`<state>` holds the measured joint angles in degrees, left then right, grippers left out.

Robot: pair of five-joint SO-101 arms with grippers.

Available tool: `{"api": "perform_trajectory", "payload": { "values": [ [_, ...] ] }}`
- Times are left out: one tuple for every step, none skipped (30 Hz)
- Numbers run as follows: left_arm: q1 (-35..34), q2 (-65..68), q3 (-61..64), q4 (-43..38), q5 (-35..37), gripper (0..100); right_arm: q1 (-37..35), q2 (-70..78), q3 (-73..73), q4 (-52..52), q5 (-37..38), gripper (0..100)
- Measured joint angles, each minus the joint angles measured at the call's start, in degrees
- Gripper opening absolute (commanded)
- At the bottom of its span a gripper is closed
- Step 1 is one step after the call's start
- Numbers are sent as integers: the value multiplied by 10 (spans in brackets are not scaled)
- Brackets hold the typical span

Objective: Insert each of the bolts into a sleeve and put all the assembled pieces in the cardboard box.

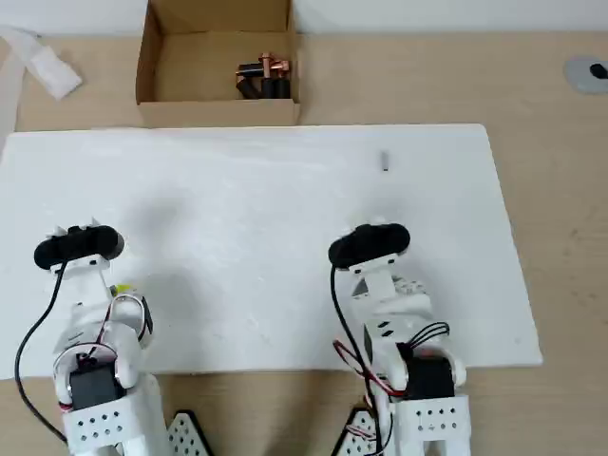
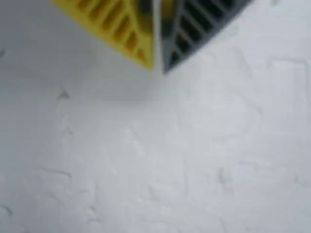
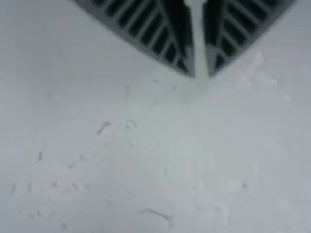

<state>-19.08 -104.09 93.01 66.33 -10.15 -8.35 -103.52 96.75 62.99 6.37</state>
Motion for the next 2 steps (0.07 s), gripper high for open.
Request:
{"api": "perform_trajectory", "payload": {
  "values": [
    [0,0,0,0,0,6,0,0,0,0,0,9],
    [0,0,0,0,0,6,0,0,0,0,0,9]
  ]
}}
